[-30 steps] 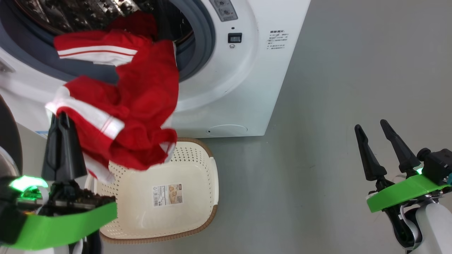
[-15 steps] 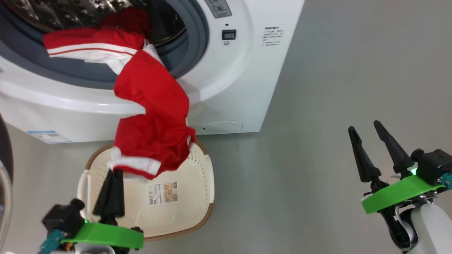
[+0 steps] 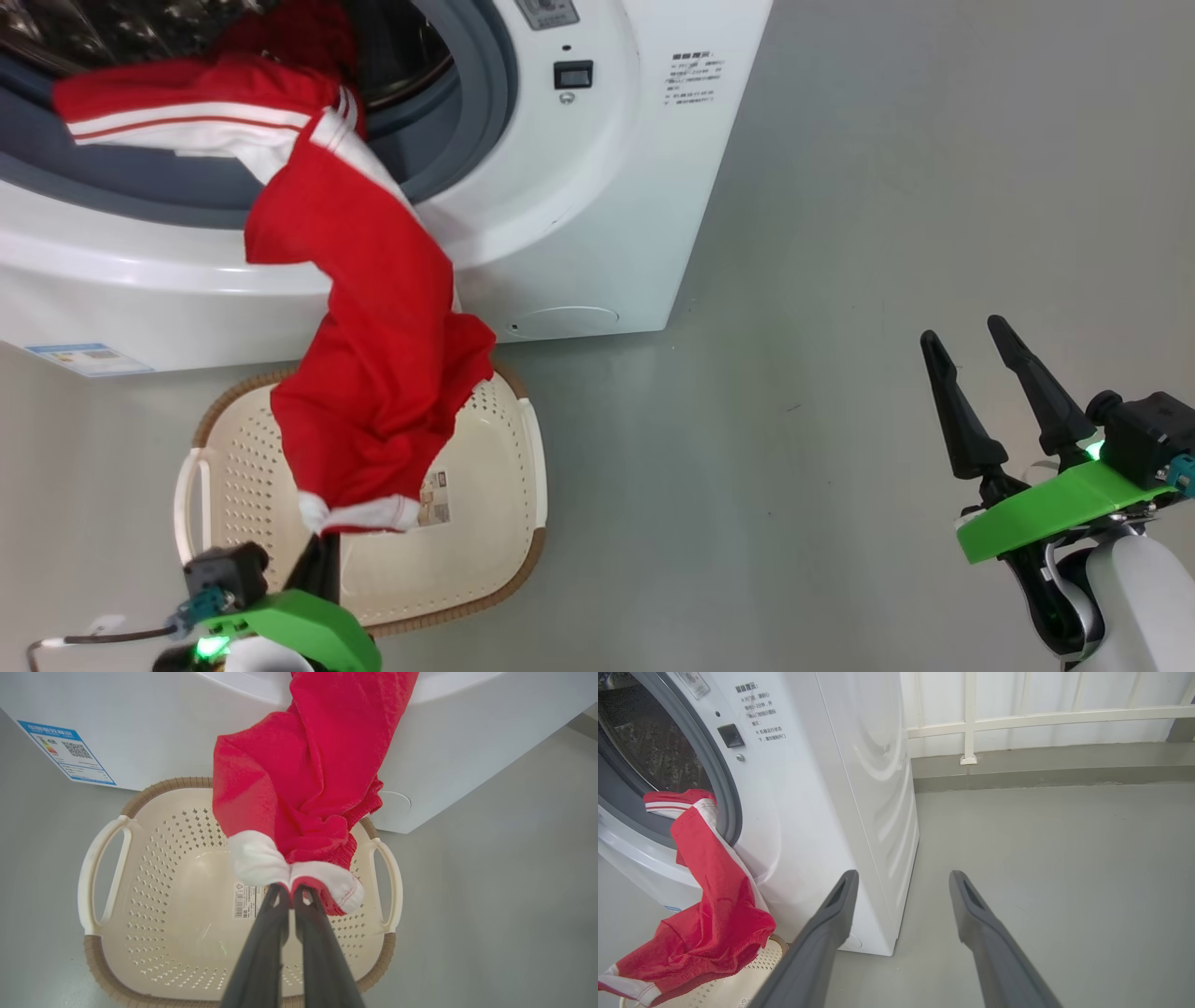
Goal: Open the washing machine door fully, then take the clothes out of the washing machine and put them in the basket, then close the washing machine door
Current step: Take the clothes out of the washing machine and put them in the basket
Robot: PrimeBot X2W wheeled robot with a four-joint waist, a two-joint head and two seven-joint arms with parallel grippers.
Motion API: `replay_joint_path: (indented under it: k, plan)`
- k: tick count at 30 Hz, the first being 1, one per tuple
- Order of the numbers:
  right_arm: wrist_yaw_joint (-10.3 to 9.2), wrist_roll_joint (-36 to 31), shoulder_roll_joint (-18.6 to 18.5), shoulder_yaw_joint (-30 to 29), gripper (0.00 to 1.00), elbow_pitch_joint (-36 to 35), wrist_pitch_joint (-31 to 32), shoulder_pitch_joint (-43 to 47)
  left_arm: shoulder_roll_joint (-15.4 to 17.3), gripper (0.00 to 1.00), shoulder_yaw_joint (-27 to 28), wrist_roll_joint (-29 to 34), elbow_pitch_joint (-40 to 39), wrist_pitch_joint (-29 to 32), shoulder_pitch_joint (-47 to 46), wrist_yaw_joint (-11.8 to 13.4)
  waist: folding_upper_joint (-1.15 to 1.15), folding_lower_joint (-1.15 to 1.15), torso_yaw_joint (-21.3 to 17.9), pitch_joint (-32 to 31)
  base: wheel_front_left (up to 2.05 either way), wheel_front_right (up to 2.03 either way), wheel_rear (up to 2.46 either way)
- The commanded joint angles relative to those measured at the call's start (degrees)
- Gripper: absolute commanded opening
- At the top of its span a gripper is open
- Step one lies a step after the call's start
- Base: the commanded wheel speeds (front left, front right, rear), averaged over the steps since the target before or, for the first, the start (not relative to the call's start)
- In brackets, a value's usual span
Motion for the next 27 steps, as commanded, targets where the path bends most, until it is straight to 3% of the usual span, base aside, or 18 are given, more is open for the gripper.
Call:
replay_joint_path:
  k: [1, 9, 27]
  plan:
    - [0.09, 0.3, -0.63, 0.95, 1.0, -1.44, -0.68, -0.37, 1.19, 0.0, 0.96, 0.31, 2.3, -0.71, -1.44, -0.13, 0.0, 0.0, -0.14, 0.18, 0.0, 0.0, 0.0]
    - [0.09, 0.36, -1.01, 1.22, 1.0, -1.5, -0.68, -0.84, 0.33, 0.0, -5.35, -2.97, 15.12, -0.61, -6.04, -0.16, 0.0, 0.0, -0.2, 1.33, 0.0, 0.0, 0.0]
    - [0.09, 0.3, -0.88, 2.07, 1.0, -2.45, -0.68, -3.47, 1.93, 0.0, -13.37, -9.17, 23.0, -0.42, -17.02, -0.17, 0.0, 0.0, -1.65, 7.16, 0.0, 0.0, 0.0]
